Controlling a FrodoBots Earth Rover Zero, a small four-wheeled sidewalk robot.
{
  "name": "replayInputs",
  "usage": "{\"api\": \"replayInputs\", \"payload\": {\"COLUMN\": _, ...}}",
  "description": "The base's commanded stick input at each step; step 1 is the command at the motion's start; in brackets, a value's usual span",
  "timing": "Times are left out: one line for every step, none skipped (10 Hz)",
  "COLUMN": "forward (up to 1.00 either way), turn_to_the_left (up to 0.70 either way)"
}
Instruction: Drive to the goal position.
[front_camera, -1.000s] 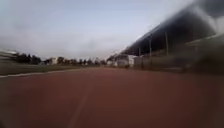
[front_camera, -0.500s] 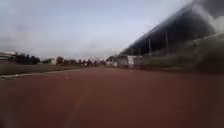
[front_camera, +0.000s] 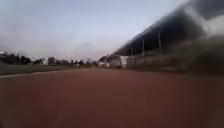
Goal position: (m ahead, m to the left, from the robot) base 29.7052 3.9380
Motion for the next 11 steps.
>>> {"api": "replayInputs", "payload": {"forward": 0.7, "turn_to_the_left": -0.01}}
{"api": "replayInputs", "payload": {"forward": 0.7, "turn_to_the_left": -0.02}}
{"api": "replayInputs", "payload": {"forward": 0.7, "turn_to_the_left": -0.29}}
{"api": "replayInputs", "payload": {"forward": 0.7, "turn_to_the_left": -0.29}}
{"api": "replayInputs", "payload": {"forward": 0.7, "turn_to_the_left": -0.28}}
{"api": "replayInputs", "payload": {"forward": 0.7, "turn_to_the_left": 0.0}}
{"api": "replayInputs", "payload": {"forward": 0.7, "turn_to_the_left": 0.0}}
{"api": "replayInputs", "payload": {"forward": 0.7, "turn_to_the_left": 0.0}}
{"api": "replayInputs", "payload": {"forward": 0.7, "turn_to_the_left": 0.0}}
{"api": "replayInputs", "payload": {"forward": 0.7, "turn_to_the_left": 0.0}}
{"api": "replayInputs", "payload": {"forward": 0.7, "turn_to_the_left": 0.0}}
